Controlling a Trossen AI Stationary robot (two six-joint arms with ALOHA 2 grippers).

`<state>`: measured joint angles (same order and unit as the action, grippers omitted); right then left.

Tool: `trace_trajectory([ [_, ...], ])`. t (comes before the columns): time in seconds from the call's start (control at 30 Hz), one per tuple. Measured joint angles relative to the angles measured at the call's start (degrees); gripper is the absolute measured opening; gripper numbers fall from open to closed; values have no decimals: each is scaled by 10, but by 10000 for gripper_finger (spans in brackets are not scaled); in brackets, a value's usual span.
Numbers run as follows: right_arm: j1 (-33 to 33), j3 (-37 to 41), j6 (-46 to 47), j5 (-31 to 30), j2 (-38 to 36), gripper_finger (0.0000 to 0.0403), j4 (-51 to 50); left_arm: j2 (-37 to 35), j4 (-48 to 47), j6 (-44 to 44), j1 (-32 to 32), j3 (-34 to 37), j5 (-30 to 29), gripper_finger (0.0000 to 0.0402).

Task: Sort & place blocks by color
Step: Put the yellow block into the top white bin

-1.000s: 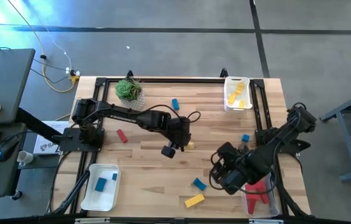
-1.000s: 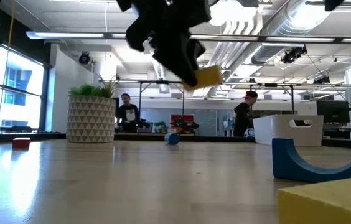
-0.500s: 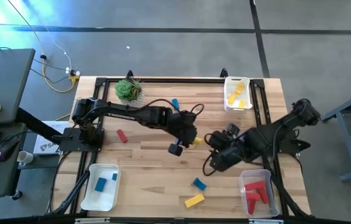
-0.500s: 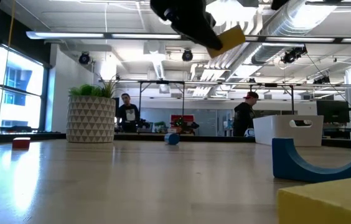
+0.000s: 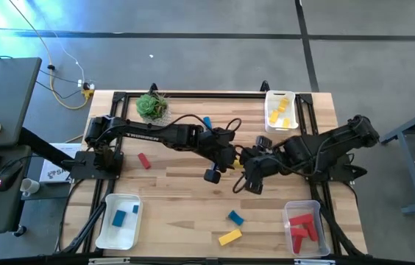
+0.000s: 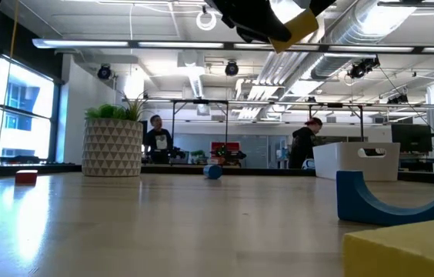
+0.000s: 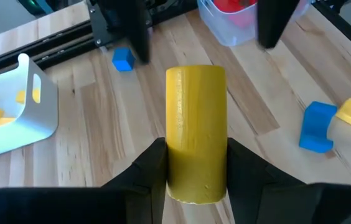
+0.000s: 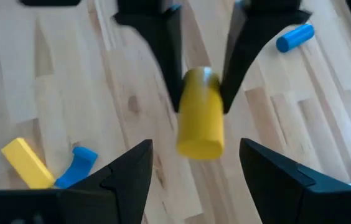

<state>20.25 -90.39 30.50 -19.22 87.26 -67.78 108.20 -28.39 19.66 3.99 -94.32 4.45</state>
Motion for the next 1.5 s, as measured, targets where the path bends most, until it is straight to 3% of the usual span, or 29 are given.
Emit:
trace_trajectory([
  [0.7, -34, 0, 3, 32, 0, 224, -2, 0, 68, 0, 1, 0, -1, 102],
  [0.83, -34, 0, 22, 32, 0, 191, -10, 0, 77, 0, 1, 0, -1, 106],
  [1.03, -34, 0, 42, 33, 0, 103, -18, 0, 87, 0, 2, 1, -2, 108],
  [1.23, -34, 0, 55, 32, 0, 100, -18, 0, 87, 5, 5, 1, -2, 127],
  [1.5, -39, 0, 110, 21, 0, 100, -31, 0, 85, 0, 8, 1, -62, 169],
])
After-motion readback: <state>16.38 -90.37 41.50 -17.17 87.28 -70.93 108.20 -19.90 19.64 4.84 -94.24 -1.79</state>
